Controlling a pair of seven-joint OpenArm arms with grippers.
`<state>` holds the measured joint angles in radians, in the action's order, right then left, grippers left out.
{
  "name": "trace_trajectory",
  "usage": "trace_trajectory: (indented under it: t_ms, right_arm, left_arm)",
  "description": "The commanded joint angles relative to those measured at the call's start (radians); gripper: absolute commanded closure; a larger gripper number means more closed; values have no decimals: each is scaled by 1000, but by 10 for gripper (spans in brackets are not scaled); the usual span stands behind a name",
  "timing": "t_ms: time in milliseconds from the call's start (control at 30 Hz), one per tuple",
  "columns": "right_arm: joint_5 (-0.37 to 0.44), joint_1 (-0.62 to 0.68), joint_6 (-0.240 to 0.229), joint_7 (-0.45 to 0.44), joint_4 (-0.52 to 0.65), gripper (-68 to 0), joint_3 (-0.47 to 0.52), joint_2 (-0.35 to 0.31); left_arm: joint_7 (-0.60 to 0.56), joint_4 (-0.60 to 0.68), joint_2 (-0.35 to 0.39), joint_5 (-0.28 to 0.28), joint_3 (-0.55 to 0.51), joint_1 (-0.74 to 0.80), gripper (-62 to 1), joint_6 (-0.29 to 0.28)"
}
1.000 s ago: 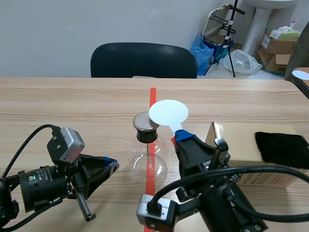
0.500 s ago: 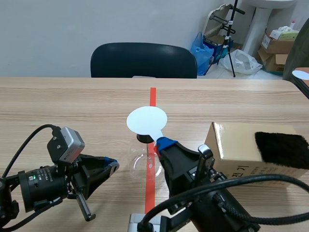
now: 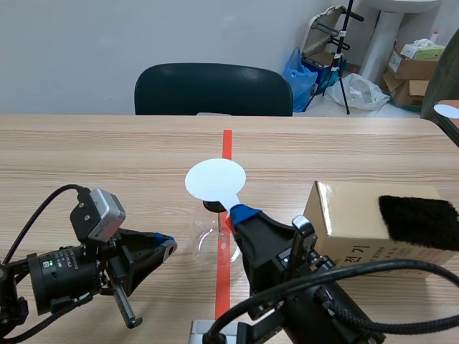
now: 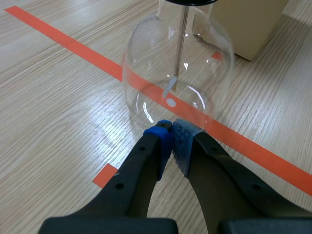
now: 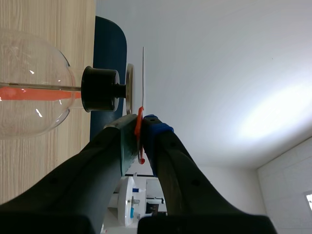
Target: Do the electroscope experiment
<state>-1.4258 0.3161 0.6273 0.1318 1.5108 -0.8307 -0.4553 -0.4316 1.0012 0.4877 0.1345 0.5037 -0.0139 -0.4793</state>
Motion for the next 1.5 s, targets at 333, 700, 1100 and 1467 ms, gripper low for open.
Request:
trace_trajectory:
  t_ms: [333,700,1100,1467]
  right_arm:
    - [-3,-14,8,77,13,-10,13,-5]
    - [-3,-14,8,356,13,-10,13,-5]
    - [-3,-14,8,612,13,-10,13,-5]
    - [-3,-14,8,597,13,-10,14,-4]
  left_arm:
    - [-18,24,-3,10,-5,-3,-31,-3]
    - [-18,24,-3,10,-5,-3,-31,-3]
    - [-18,24,-3,10,-5,-3,-31,-3]
    - [-18,24,-3,10,-5,-3,-31,-3]
